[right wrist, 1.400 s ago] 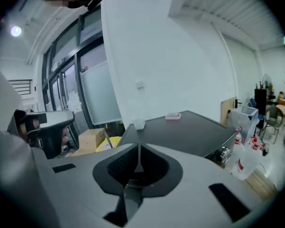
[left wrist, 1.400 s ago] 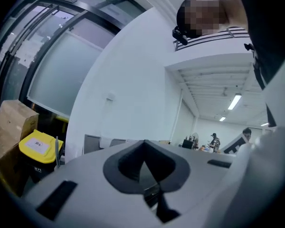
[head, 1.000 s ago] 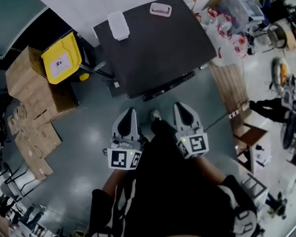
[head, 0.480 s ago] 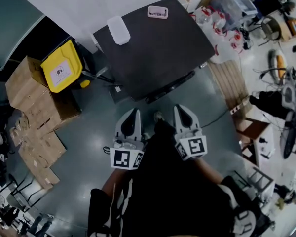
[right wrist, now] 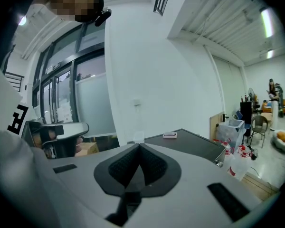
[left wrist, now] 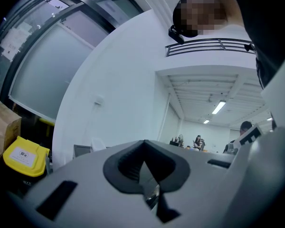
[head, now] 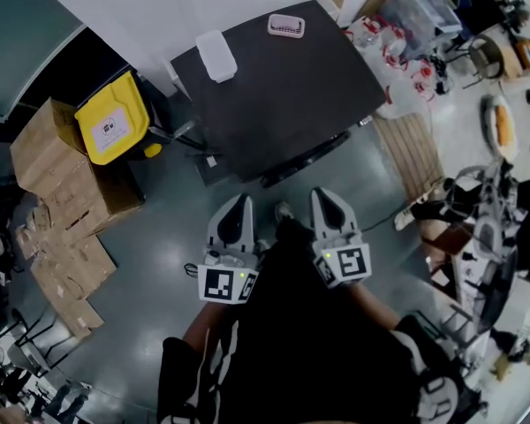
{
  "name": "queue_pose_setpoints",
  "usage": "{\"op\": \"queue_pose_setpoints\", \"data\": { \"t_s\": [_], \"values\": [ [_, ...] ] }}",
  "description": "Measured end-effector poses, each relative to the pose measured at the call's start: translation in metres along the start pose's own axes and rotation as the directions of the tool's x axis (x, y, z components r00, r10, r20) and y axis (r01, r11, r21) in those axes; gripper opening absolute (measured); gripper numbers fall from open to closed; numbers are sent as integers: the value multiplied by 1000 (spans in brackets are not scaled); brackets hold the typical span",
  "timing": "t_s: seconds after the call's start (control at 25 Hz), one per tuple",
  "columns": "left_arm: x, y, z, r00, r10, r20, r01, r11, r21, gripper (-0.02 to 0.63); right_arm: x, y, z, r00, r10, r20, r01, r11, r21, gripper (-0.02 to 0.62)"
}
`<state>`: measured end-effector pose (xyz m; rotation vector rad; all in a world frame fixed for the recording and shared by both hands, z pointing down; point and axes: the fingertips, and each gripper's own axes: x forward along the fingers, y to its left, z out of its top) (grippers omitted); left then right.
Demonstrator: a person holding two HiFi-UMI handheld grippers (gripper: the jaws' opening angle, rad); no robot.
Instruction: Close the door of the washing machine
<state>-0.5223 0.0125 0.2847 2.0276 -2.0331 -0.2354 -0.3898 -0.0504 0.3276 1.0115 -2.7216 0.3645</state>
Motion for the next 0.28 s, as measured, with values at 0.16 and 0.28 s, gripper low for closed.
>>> {"op": "queue_pose_setpoints", "data": {
  "t_s": [0.16, 0.28],
  "values": [
    [-4, 0, 1, 1000, 3, 3, -3, 1000, 0, 3, -1, 4, 1, 1000, 7, 5, -7, 1000, 10, 4],
    [-7, 0, 1, 1000, 4, 3, -4, 1000, -2, 3, -2, 6, 1, 1000, 10, 3, -10, 1000, 1, 5]
  ]
}}
